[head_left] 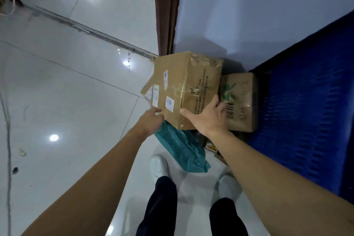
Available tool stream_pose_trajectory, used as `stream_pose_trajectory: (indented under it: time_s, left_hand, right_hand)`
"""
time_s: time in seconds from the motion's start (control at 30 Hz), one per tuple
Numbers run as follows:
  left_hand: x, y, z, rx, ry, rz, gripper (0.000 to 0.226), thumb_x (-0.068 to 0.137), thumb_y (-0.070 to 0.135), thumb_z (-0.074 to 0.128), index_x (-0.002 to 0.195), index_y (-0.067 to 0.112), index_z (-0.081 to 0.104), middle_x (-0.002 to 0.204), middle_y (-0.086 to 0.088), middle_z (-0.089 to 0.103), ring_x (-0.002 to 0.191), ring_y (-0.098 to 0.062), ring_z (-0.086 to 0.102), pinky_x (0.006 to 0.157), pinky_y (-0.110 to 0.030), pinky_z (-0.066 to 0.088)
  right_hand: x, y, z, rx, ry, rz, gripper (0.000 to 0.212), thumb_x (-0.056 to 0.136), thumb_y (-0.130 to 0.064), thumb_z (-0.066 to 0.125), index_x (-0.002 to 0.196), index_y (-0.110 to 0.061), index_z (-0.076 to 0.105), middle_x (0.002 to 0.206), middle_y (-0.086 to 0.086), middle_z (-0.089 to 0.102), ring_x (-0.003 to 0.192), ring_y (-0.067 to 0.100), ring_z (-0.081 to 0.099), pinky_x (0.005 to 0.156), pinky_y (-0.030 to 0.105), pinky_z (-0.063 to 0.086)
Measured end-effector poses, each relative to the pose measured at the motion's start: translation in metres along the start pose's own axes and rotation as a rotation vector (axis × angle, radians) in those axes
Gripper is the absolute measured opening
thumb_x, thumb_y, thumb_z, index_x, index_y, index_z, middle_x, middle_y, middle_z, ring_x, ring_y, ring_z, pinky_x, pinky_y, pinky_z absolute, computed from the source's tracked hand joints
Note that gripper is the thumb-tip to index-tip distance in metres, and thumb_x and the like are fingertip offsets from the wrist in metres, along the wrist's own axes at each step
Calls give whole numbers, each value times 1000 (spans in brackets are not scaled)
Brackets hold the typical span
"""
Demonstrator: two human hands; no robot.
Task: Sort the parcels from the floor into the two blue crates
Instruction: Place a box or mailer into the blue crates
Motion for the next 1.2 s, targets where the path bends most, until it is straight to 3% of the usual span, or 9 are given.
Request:
stream_pose_trajectory:
  time_s: [0.17, 0.37, 0.53, 0.67, 0.8, 0.93, 1.1, 1.2]
  left_hand:
    - [68, -19, -4, -7, 4, -39, 50, 98, 24, 44, 148, 19, 43, 153, -7, 41, 136, -28, 43, 113, -44, 37]
    - [129, -26, -11, -80, 49, -71, 51, 98, 21, 41, 148, 12, 40, 152, -7, 41, 132, -28, 45, 111, -44, 40]
    - [166, -37, 1, -144, 75, -93, 44, 98, 9, 38, 141, 7, 46, 138, -8, 50, 120, -23, 46, 93, -30, 35]
    - [183, -39, 5, -183, 77, -93, 35, 91, 5, 38, 119, 15, 58, 116, -1, 56, 116, -25, 52, 102, -39, 43]
    - [200, -45, 1, -217, 68, -100, 44, 88, 7, 36, 123, 11, 62, 120, -4, 64, 112, -25, 57, 96, -38, 46]
    - [207, -49, -2, -274, 84, -113, 52, 83, 13, 38, 132, 14, 55, 123, -4, 63, 112, -25, 58, 93, -40, 49]
    - [201, -47, -10, -331, 145, -132, 48, 81, 10, 42, 126, 16, 56, 115, -4, 67, 105, -23, 63, 91, -41, 55]
    - [183, -40, -20, -327, 146, -122, 43, 86, 0, 38, 123, 13, 56, 113, -7, 65, 100, -24, 63, 76, -36, 57]
  right_hand:
    - [14, 8, 41, 56, 161, -24, 137, 58, -92, 59, 157, -17, 0, 158, 16, 20, 143, 35, 28, 116, 52, 27]
    - [22, 17, 57, 213, 144, 29, 145, 51, -97, 58, 158, -24, -7, 166, 10, 4, 152, 30, 14, 120, 54, 22]
    - [26, 22, 67, 255, 120, 31, 146, 48, -97, 58, 156, -30, -13, 167, 3, -5, 154, 27, 4, 122, 55, 16]
    - [26, 24, 71, 276, 139, 22, 143, 50, -93, 61, 156, -31, -12, 167, -1, -4, 154, 25, 1, 122, 55, 16]
    - [24, 22, 74, 315, 185, -3, 142, 51, -92, 61, 157, -28, -7, 166, 1, 0, 153, 25, 2, 122, 54, 16]
    - [23, 20, 74, 319, 208, 7, 143, 48, -92, 60, 158, -26, -3, 164, 2, 6, 152, 27, 7, 120, 56, 20]
    - [20, 6, 54, 296, 240, 15, 144, 46, -97, 59, 157, -26, 1, 158, 8, 18, 146, 33, 20, 117, 58, 24]
    - [15, -7, 33, 274, 266, -49, 139, 50, -95, 58, 157, -25, 3, 154, 9, 22, 143, 31, 23, 118, 53, 22]
Point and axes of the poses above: each hand's wrist, its own x-axis towards the middle knuckle, its own z-axis out of the palm, y = z × x, the point moved 3 cm from there along x, towards the middle knuckle
